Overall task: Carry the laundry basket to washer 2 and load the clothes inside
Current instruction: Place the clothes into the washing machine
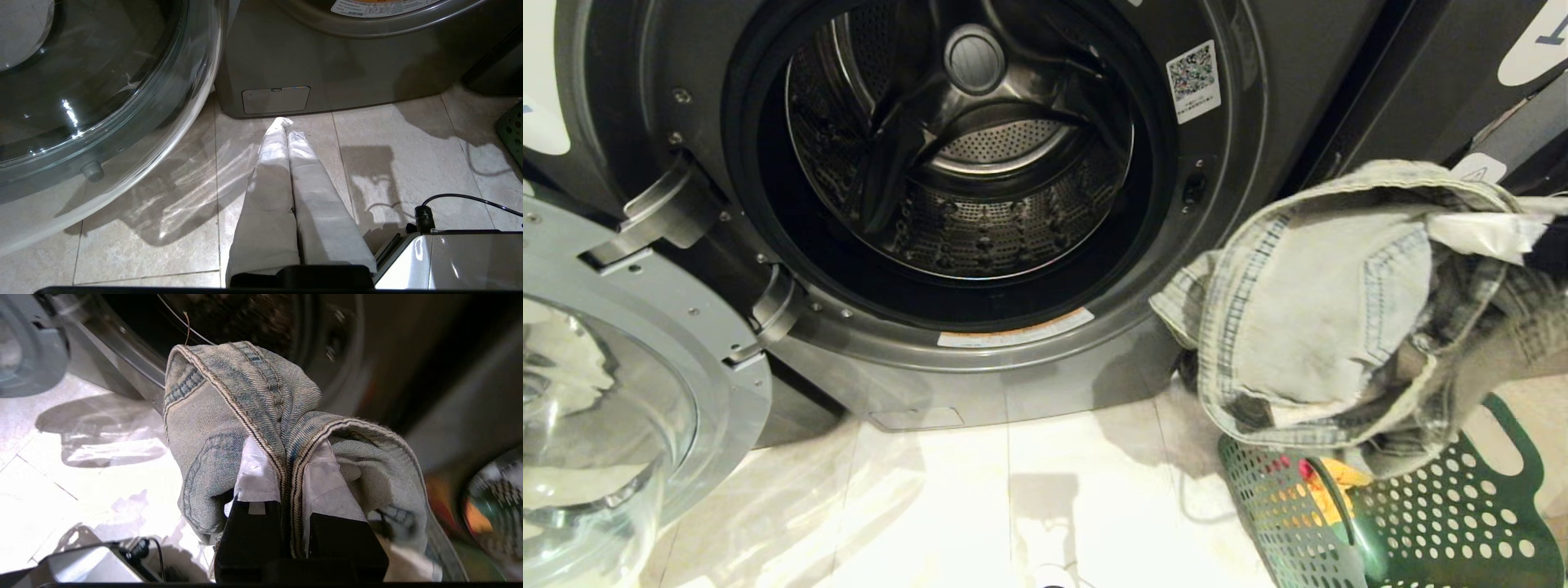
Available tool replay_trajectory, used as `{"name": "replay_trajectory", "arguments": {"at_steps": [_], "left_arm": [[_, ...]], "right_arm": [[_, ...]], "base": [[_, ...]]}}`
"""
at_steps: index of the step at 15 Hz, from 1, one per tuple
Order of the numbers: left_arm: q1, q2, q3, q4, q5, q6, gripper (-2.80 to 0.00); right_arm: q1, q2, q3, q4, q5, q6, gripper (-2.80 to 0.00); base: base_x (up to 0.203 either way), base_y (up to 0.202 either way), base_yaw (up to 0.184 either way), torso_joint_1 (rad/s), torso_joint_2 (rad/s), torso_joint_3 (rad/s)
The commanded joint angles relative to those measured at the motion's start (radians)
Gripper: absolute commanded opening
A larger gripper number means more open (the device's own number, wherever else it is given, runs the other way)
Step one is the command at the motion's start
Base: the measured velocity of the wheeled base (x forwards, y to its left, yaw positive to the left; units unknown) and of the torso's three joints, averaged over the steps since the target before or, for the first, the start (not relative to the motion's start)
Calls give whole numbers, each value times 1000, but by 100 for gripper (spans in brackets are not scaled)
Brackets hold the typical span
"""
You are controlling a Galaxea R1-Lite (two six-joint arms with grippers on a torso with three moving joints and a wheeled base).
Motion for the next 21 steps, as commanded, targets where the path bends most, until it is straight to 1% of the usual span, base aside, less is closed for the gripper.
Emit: {"name": "replay_trajectory", "arguments": {"at_steps": [1,4,5,7,9,11,15,17,21], "left_arm": [[1,2,0,0,0,0,-280],[1,2,0,0,0,0,-280],[0,2,0,0,0,0,-280],[1,2,0,0,0,0,-280],[1,2,0,0,0,0,-280],[1,2,0,0,0,0,-280],[1,2,0,0,0,0,-280],[0,2,0,0,0,0,-280],[1,2,0,0,0,0,-280]], "right_arm": [[100,201,-57,-73,-47,-15,-280],[213,405,-127,-268,-133,-29,-280],[246,461,-159,-315,-161,-30,-280],[298,565,-235,-383,-198,-32,-280],[330,652,-313,-429,-227,-33,-280],[352,727,-376,-470,-253,-45,-280],[381,862,-459,-598,-327,-117,-280],[386,932,-527,-635,-372,-152,-280],[386,1116,-808,-672,-457,-170,-280]], "base": [[0,0,0,0,0,0],[0,0,0,0,0,0],[0,0,0,0,0,0],[0,0,0,0,0,0],[0,0,0,0,0,0],[0,0,0,0,0,0],[0,0,0,0,0,0],[0,0,0,0,0,0],[0,0,0,0,0,0]]}}
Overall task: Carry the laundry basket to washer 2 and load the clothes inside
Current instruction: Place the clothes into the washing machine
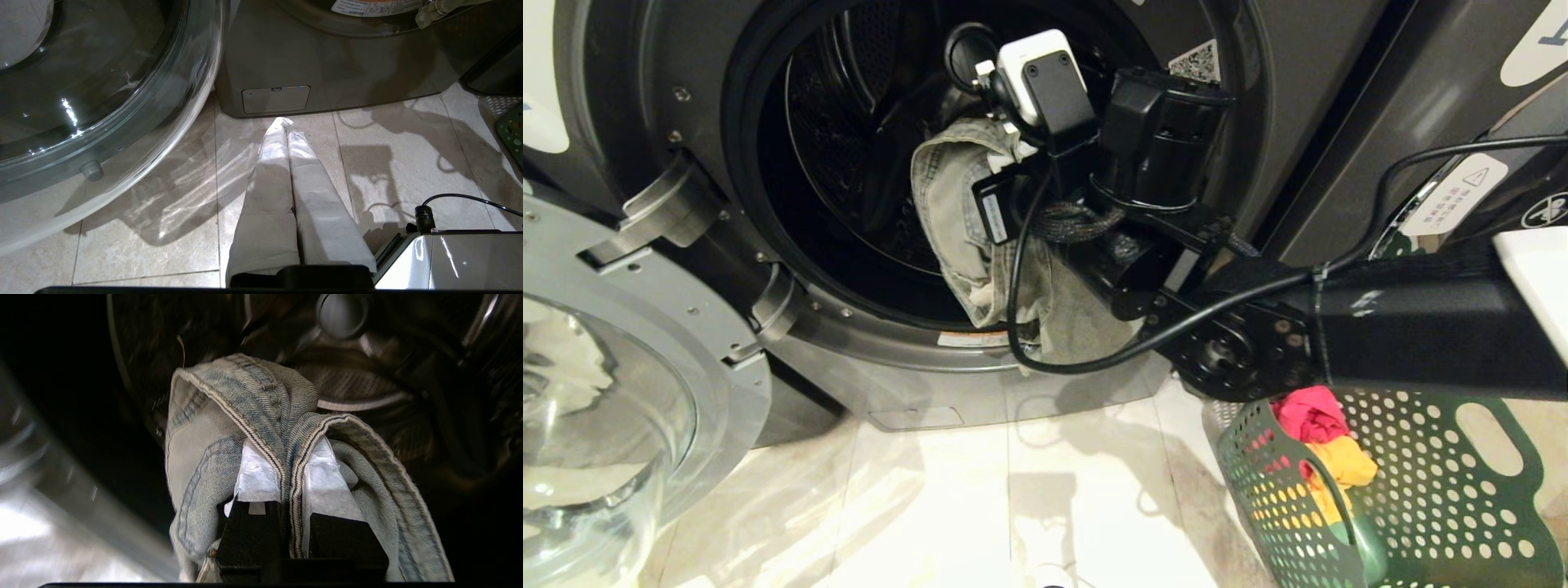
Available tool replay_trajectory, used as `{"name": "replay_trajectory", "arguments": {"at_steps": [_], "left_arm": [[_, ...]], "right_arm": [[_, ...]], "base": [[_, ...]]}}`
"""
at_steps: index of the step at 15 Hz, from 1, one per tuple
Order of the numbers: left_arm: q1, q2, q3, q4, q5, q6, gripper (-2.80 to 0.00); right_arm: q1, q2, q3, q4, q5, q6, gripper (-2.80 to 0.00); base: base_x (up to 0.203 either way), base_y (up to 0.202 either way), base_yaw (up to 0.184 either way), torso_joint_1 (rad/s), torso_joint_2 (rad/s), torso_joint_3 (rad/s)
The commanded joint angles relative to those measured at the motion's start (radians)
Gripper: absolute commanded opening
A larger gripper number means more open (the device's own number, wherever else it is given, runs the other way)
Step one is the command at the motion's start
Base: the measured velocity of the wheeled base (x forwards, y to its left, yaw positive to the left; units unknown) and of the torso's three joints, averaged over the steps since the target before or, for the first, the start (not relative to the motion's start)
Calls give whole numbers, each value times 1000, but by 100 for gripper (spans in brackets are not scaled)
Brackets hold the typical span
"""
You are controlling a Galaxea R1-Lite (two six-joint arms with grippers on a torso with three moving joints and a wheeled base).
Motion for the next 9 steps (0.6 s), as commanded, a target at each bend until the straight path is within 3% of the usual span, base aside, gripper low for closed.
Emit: {"name": "replay_trajectory", "arguments": {"at_steps": [1,3,9], "left_arm": [[0,2,0,0,0,0,-280],[1,2,0,0,0,0,-280],[0,2,0,0,0,0,-280]], "right_arm": [[-3,162,-163,-17,-32,-12,-280],[-9,200,-184,-101,-56,-68,-280],[4,225,-184,-392,-56,-136,-280]], "base": [[0,0,0,0,0,0],[0,0,0,0,0,0],[0,0,0,0,0,0]]}}
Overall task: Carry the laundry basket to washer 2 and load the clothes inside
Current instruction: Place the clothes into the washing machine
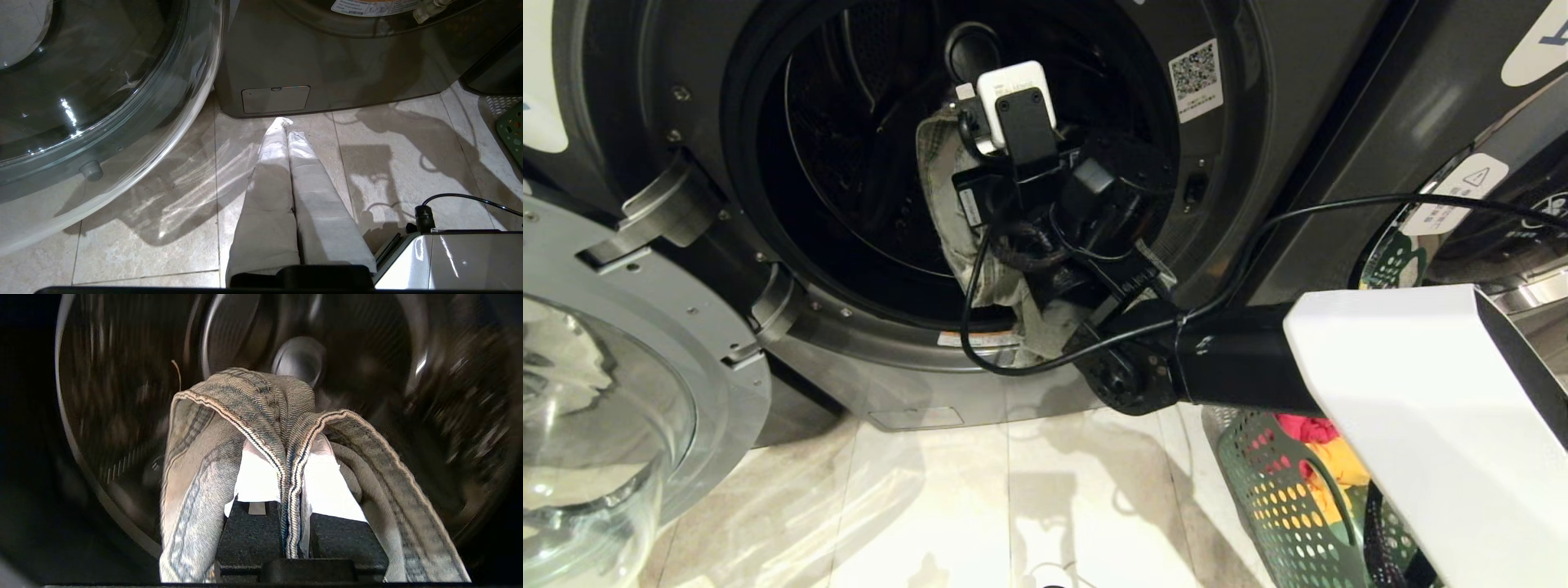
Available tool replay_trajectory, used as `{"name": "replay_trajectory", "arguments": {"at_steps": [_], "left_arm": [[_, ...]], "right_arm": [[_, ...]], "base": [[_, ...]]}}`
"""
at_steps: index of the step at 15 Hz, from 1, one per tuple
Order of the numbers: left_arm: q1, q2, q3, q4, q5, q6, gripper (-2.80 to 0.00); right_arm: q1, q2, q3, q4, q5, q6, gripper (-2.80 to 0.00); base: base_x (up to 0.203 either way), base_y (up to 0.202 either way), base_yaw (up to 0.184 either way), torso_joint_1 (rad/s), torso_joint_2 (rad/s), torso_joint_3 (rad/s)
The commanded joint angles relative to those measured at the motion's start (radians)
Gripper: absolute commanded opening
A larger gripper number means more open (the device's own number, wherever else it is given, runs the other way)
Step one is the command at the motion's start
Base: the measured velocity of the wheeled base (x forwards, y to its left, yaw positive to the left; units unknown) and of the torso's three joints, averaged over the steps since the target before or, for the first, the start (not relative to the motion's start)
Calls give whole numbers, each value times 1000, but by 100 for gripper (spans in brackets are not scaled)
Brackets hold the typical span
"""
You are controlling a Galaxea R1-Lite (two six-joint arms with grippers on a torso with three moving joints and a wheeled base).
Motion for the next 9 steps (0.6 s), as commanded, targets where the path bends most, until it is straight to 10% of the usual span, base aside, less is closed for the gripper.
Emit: {"name": "replay_trajectory", "arguments": {"at_steps": [1,9], "left_arm": [[0,2,0,0,0,0,-280],[1,2,0,0,0,0,-280]], "right_arm": [[8,13,0,-95,2,-35,-280],[37,-29,0,-133,5,-62,-280]], "base": [[0,0,0,0,0,0],[0,0,0,0,0,0]]}}
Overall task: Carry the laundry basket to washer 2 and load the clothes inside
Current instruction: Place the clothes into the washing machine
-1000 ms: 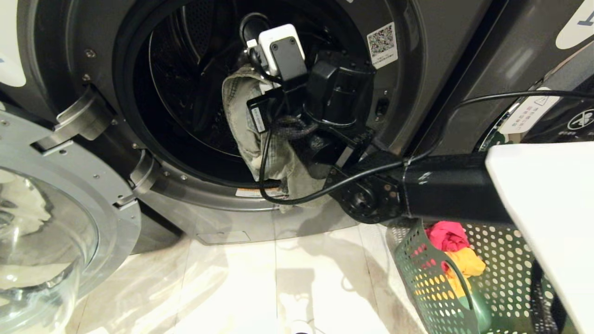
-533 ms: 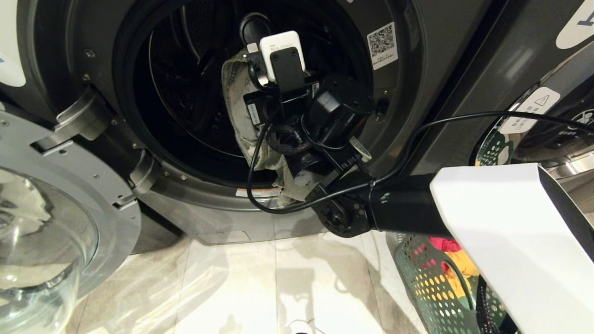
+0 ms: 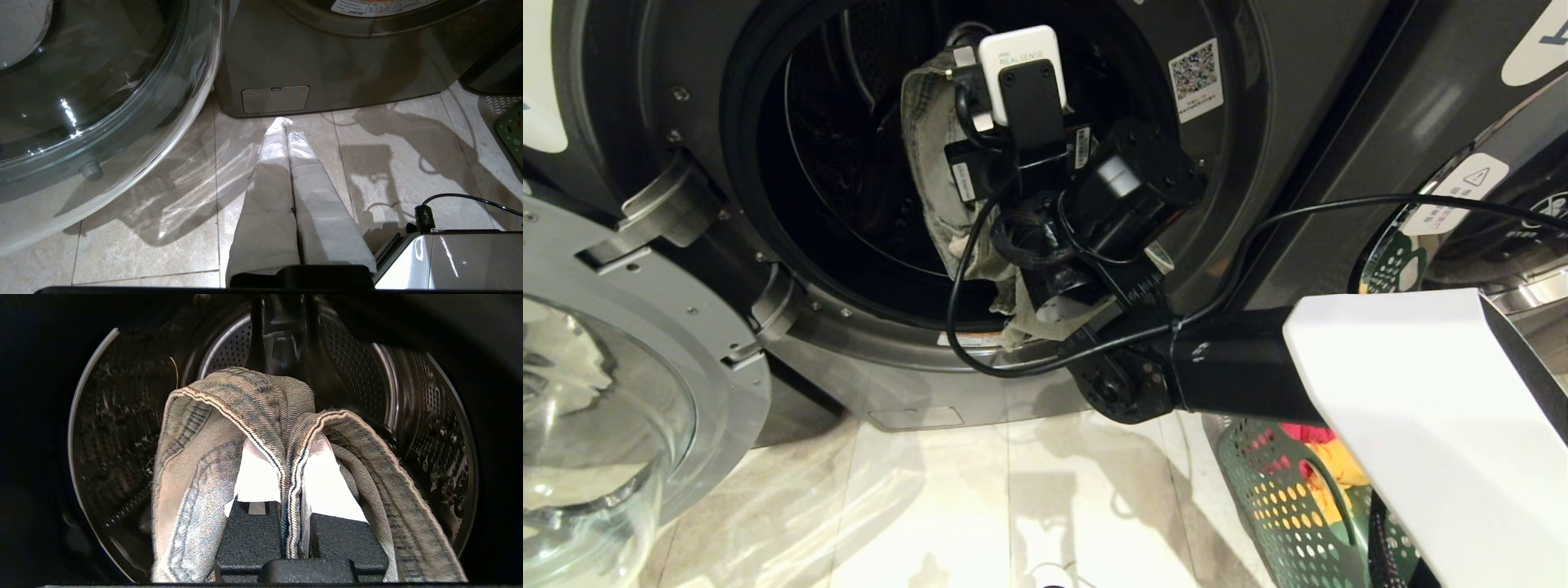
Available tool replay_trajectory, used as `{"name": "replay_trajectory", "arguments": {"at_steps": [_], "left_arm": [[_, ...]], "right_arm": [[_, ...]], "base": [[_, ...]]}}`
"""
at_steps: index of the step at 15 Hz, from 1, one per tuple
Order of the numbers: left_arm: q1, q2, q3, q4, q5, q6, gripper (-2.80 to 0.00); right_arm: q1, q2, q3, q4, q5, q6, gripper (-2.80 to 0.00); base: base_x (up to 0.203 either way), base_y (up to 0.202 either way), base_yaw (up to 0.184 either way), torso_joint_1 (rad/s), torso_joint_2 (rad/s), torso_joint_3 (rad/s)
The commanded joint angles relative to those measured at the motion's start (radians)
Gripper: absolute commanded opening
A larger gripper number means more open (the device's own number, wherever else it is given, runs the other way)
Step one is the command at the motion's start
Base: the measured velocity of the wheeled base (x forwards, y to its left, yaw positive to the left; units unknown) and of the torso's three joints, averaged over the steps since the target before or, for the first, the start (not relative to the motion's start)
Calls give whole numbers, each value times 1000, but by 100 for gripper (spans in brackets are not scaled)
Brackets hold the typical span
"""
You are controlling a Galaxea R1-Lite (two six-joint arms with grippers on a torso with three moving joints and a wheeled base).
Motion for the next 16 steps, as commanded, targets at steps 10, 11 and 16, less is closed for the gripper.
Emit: {"name": "replay_trajectory", "arguments": {"at_steps": [10,11,16], "left_arm": [[1,2,0,0,0,0,-280],[1,2,0,0,0,0,-280],[1,2,0,0,0,0,-280]], "right_arm": [[13,-18,2,-8,-3,-20,-280],[11,7,5,-8,-6,-14,-280],[-54,132,7,2,-14,33,-280]], "base": [[0,0,0,0,0,0],[0,0,0,0,0,0],[0,0,0,0,0,0]]}}
